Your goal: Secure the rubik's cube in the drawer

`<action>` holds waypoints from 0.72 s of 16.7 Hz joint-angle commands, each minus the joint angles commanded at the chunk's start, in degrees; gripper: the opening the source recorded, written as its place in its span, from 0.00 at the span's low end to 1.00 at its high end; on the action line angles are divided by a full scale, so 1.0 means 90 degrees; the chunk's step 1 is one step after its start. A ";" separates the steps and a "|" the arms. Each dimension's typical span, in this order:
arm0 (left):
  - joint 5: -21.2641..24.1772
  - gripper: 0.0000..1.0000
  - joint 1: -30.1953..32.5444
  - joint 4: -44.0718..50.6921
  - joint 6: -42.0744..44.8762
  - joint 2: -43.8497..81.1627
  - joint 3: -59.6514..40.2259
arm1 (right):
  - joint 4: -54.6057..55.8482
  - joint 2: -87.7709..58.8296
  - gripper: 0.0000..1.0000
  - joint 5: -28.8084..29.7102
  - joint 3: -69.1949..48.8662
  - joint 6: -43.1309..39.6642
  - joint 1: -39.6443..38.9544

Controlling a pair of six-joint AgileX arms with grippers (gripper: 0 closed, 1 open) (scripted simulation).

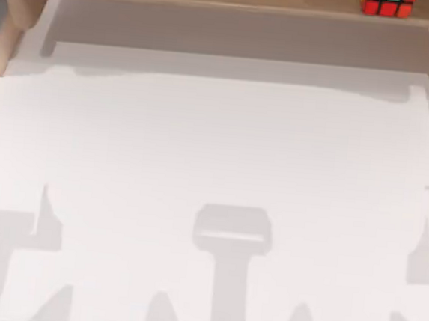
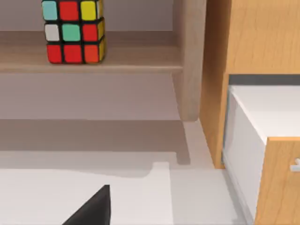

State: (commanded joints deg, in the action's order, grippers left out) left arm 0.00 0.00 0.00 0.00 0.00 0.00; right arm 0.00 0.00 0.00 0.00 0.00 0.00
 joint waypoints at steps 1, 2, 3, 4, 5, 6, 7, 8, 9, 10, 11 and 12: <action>0.0000 1.00 0.0000 0.0000 0.0000 0.0000 0.0000 | 0.0000 0.0000 1.00 0.0000 0.0000 0.0000 0.0000; 0.0000 1.00 0.0000 0.0000 0.0000 0.0000 0.0000 | 0.0000 0.0000 1.00 0.0000 0.0000 0.0000 0.0000; 0.0000 1.00 0.0000 0.0000 0.0000 0.0000 0.0000 | 0.0048 -0.0064 1.00 0.0015 -0.0043 0.0005 -0.0016; 0.0000 1.00 0.0000 0.0000 0.0000 0.0000 0.0000 | 0.0144 -0.0195 1.00 0.0046 -0.0128 0.0013 -0.0048; 0.0000 1.00 0.0000 0.0000 0.0000 0.0000 0.0000 | 0.0282 -0.0395 1.00 0.0094 -0.0250 0.0023 -0.0093; 0.0000 1.00 0.0000 0.0000 0.0000 0.0000 0.0000 | 0.0457 -0.0664 1.00 0.0155 -0.0404 0.0033 -0.0149; 0.0000 1.00 0.0000 0.0000 0.0000 0.0000 0.0000 | 0.0663 -0.1000 1.00 0.0230 -0.0586 0.0042 -0.0215; 0.0000 1.00 0.0000 0.0000 0.0000 0.0000 0.0000 | 0.0896 -0.1405 1.00 0.0315 -0.0791 0.0051 -0.0289; 0.0000 1.00 0.0000 0.0000 0.0000 0.0000 0.0000 | 0.1154 -0.1873 1.00 0.0411 -0.1019 0.0059 -0.0372; 0.0000 1.00 0.0000 0.0000 0.0000 0.0000 0.0000 | 0.1434 -0.2398 1.00 0.0514 -0.1265 0.0065 -0.0461; 0.0000 1.00 0.0000 0.0000 0.0000 0.0000 0.0000 | 0.1731 -0.2972 1.00 0.0624 -0.1527 0.0071 -0.0557; 0.0000 1.00 0.0000 0.0000 0.0000 0.0000 0.0000 | 0.2045 -0.3587 1.00 0.0738 -0.1803 0.0076 -0.0659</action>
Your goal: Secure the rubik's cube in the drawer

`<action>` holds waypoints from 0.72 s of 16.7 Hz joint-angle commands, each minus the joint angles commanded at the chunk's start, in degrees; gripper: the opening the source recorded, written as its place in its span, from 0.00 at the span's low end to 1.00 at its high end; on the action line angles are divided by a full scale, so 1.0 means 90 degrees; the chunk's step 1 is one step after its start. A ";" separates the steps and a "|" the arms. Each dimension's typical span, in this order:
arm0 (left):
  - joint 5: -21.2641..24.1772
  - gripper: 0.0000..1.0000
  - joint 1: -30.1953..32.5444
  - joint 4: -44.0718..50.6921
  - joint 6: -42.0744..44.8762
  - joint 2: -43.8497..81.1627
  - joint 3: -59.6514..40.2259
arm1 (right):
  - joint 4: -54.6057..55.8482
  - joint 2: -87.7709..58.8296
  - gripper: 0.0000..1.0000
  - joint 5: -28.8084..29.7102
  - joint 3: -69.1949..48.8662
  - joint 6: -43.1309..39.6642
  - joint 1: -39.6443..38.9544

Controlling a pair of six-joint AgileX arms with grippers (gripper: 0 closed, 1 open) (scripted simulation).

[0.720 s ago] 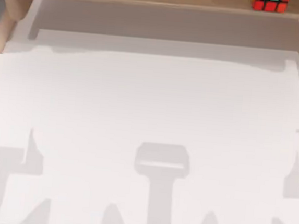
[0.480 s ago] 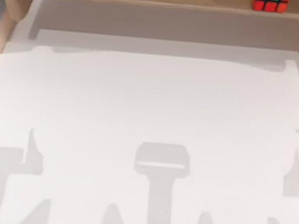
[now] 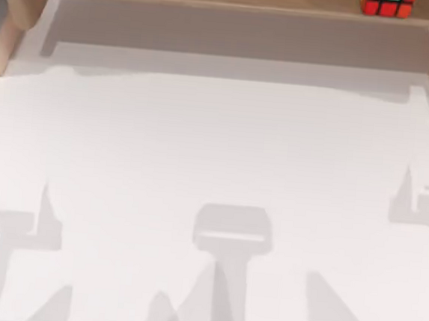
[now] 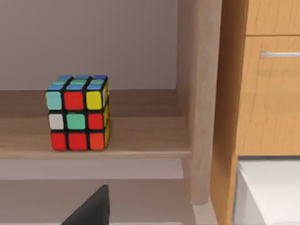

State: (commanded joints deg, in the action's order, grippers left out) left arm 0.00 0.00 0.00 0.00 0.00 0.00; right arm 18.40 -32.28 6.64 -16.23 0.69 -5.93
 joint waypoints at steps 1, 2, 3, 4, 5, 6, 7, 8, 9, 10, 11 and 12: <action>0.0000 1.00 0.0000 0.0000 0.0000 0.0000 0.0000 | 0.0326 -0.0648 1.00 0.0118 -0.0287 0.0004 -0.0106; 0.0000 1.00 0.0000 0.0000 0.0000 0.0000 0.0000 | 0.0661 -0.1321 1.00 0.0238 -0.0583 0.0008 -0.0215; 0.0000 1.00 0.0000 0.0000 0.0000 0.0000 0.0000 | 0.1003 -0.2010 1.00 0.0360 -0.0885 0.0010 -0.0325; 0.0000 1.00 0.0000 0.0000 0.0000 0.0000 0.0000 | 0.1349 -0.2707 1.00 0.0483 -0.1190 0.0012 -0.0437; 0.0000 1.00 0.0000 0.0000 0.0000 0.0000 0.0000 | 0.1694 -0.3404 1.00 0.0606 -0.1495 0.0013 -0.0548; 0.0000 1.00 0.0000 0.0000 0.0000 0.0000 0.0000 | 0.2035 -0.4093 1.00 0.0726 -0.1796 0.0014 -0.0657; 0.0000 1.00 0.0000 0.0000 0.0000 0.0000 0.0000 | 0.2368 -0.4764 1.00 0.0843 -0.2091 0.0014 -0.0764; 0.0000 1.00 0.0000 0.0000 0.0000 0.0000 0.0000 | 0.2691 -0.5410 1.00 0.0956 -0.2376 0.0014 -0.0867; 0.0000 1.00 0.0000 0.0000 0.0000 0.0000 0.0000 | 0.2999 -0.6022 1.00 0.1062 -0.2649 0.0014 -0.0965; 0.0000 1.00 0.0000 0.0000 0.0000 0.0000 0.0000 | 0.3290 -0.6594 1.00 0.1162 -0.2907 0.0014 -0.1057; 0.0000 1.00 0.0000 0.0000 0.0000 0.0000 0.0000 | 0.3561 -0.7118 1.00 0.1252 -0.3148 0.0014 -0.1142; 0.0000 1.00 0.0000 0.0000 0.0000 0.0000 0.0000 | 0.3808 -0.7586 1.00 0.1334 -0.3367 0.0014 -0.1220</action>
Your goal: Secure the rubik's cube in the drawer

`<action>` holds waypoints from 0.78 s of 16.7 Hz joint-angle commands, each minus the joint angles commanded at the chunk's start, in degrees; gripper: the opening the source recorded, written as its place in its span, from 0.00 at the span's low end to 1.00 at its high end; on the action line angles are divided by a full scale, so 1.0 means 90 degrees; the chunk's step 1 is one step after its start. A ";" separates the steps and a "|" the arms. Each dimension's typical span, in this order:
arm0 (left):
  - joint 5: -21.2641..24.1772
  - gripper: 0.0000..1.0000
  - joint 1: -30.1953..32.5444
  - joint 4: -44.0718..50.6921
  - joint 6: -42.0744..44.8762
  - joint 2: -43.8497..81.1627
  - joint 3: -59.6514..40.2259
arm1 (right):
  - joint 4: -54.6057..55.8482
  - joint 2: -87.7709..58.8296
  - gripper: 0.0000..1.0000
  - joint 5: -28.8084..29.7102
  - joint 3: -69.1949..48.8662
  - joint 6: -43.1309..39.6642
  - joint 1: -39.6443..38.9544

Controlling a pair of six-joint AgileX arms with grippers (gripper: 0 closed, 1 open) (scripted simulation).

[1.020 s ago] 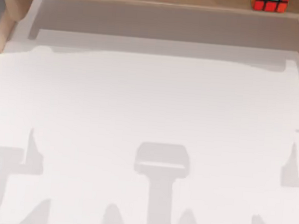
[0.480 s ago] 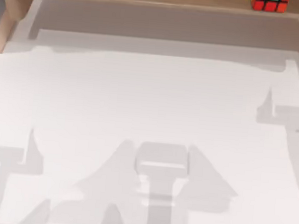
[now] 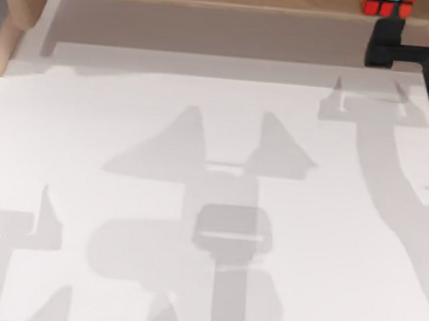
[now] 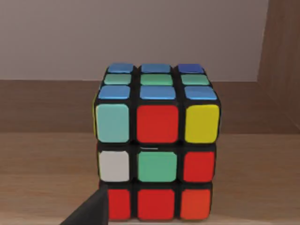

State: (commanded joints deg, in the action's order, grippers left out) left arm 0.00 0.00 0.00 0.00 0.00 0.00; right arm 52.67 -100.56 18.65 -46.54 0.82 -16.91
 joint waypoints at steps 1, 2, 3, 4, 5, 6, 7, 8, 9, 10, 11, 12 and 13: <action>0.0000 1.00 0.0000 0.0000 0.0000 0.0000 0.0000 | 0.0220 -0.0404 1.00 0.0072 -0.0196 0.0001 -0.0069; 0.0000 1.00 0.0000 0.0000 0.0000 0.0000 0.0000 | 0.0409 -0.0741 1.00 0.0132 -0.0364 0.0002 -0.0128; 0.0000 1.00 0.0000 0.0000 0.0000 0.0000 0.0000 | 0.0565 -0.1010 1.00 0.0182 -0.0504 0.0003 -0.0175; 0.0000 1.00 0.0000 0.0000 0.0000 0.0000 0.0000 | 0.0685 -0.1210 1.00 0.0220 -0.0611 0.0005 -0.0212; 0.0000 1.00 0.0000 0.0000 0.0000 0.0000 0.0000 | 0.0765 -0.1342 1.00 0.0245 -0.0683 0.0006 -0.0236; 0.0000 1.00 0.0000 0.0000 0.0000 0.0000 0.0000 | 0.0804 -0.1406 1.00 0.0258 -0.0718 0.0007 -0.0247; 0.0000 1.00 0.0000 0.0000 0.0000 0.0000 0.0000 | 0.0804 -0.1406 1.00 0.0258 -0.0718 0.0007 -0.0247; 0.0000 1.00 0.0000 0.0000 0.0000 0.0000 0.0000 | 0.0804 -0.1406 1.00 0.0258 -0.0718 0.0007 -0.0247; 0.0000 1.00 0.0000 0.0000 0.0000 0.0000 0.0000 | 0.0804 -0.1406 1.00 0.0258 -0.0718 0.0007 -0.0247; 0.0000 1.00 0.0000 0.0000 0.0000 0.0000 0.0000 | 0.0788 -0.1391 1.00 0.0247 -0.0688 0.0007 -0.0214; 0.0000 1.00 0.0000 0.0000 0.0000 0.0000 0.0000 | 0.0783 -0.1401 1.00 0.0243 -0.0708 0.0007 -0.0213; 0.0000 1.00 0.0000 0.0000 0.0000 0.0000 0.0000 | 0.0759 -0.1444 1.00 0.0227 -0.0789 0.0008 -0.0205; 0.0000 1.00 0.0000 0.0000 0.0000 0.0000 0.0000 | 0.0714 -0.1521 1.00 0.0204 -0.0920 0.0007 -0.0187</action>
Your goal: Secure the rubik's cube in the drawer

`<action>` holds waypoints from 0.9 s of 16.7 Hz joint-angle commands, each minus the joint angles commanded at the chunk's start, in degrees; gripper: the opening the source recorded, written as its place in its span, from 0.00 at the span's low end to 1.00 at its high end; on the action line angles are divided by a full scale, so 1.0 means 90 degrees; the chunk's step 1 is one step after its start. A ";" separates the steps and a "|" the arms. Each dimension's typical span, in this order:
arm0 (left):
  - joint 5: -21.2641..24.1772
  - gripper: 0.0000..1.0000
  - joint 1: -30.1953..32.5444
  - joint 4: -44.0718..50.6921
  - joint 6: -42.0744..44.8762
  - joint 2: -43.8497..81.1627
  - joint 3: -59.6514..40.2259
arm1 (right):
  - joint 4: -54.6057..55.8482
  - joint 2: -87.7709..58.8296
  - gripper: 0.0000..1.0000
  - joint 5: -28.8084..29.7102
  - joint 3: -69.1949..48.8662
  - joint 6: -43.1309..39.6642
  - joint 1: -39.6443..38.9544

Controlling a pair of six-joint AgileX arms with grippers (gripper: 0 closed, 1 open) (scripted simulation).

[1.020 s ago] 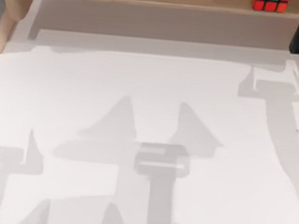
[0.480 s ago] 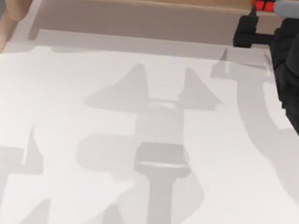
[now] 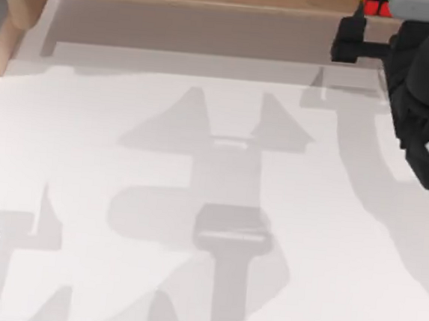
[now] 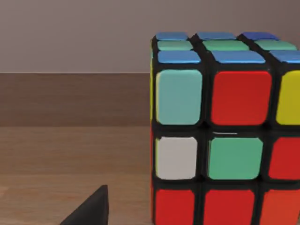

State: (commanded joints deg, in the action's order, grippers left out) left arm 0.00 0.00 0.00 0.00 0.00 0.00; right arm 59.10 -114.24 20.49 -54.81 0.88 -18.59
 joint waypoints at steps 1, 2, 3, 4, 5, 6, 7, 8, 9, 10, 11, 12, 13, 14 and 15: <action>0.0000 1.00 0.0000 0.0000 0.0000 0.0000 0.0000 | -0.0062 -0.0103 1.00 -0.0028 -0.0170 -0.0001 0.0026; 0.0000 1.00 0.0000 0.0000 0.0000 0.0000 0.0000 | -0.0137 -0.0224 1.00 -0.0060 -0.0368 -0.0003 0.0058; 0.0000 1.00 0.0000 0.0000 0.0000 0.0000 0.0000 | -0.0221 -0.0355 1.00 -0.0095 -0.0585 -0.0005 0.0095; 0.0000 1.00 0.0000 0.0000 0.0000 0.0000 0.0000 | -0.0308 -0.0489 1.00 -0.0130 -0.0806 -0.0007 0.0133; 0.0000 1.00 0.0000 0.0000 0.0000 0.0000 0.0000 | -0.0392 -0.0616 1.00 -0.0165 -0.1020 -0.0008 0.0170; 0.0000 1.00 0.0000 0.0000 0.0000 0.0000 0.0000 | -0.0468 -0.0730 1.00 -0.0197 -0.1212 -0.0010 0.0203; 0.0000 1.00 0.0000 0.0000 0.0000 0.0000 0.0000 | -0.0531 -0.0823 1.00 -0.0224 -0.1370 -0.0010 0.0231; 0.0000 1.00 0.0000 0.0000 0.0000 0.0000 0.0000 | -0.0574 -0.0889 1.00 -0.0242 -0.1477 -0.0010 0.0250; 0.0000 1.00 0.0000 0.0000 0.0000 0.0000 0.0000 | -0.0594 -0.0920 1.00 -0.0251 -0.1525 -0.0010 0.0259; 0.0000 1.00 0.0000 0.0000 0.0000 0.0000 0.0000 | -0.0595 -0.0921 1.00 -0.0251 -0.1526 -0.0010 0.0259; 0.0000 1.00 0.0000 0.0000 0.0000 0.0000 0.0000 | -0.0595 -0.0921 1.00 -0.0251 -0.1526 -0.0010 0.0259; 0.0000 1.00 0.0000 0.0000 0.0000 0.0000 0.0000 | -0.0595 -0.0921 1.00 -0.0251 -0.1526 -0.0010 0.0259; 0.0000 1.00 0.0000 0.0000 0.0000 0.0000 0.0000 | -0.0595 -0.0921 0.92 -0.0251 -0.1526 -0.0010 0.0259; 0.0000 1.00 0.0000 0.0000 0.0000 0.0000 0.0000 | -0.0595 -0.0921 0.85 -0.0251 -0.1526 -0.0010 0.0259; 0.0000 1.00 0.0000 0.0000 0.0000 0.0000 0.0000 | -0.0595 -0.0921 0.77 -0.0251 -0.1526 -0.0010 0.0259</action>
State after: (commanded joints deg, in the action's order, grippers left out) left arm 0.00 0.00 0.00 0.00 0.00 0.00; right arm 53.75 -122.53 18.23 -68.55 0.79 -16.26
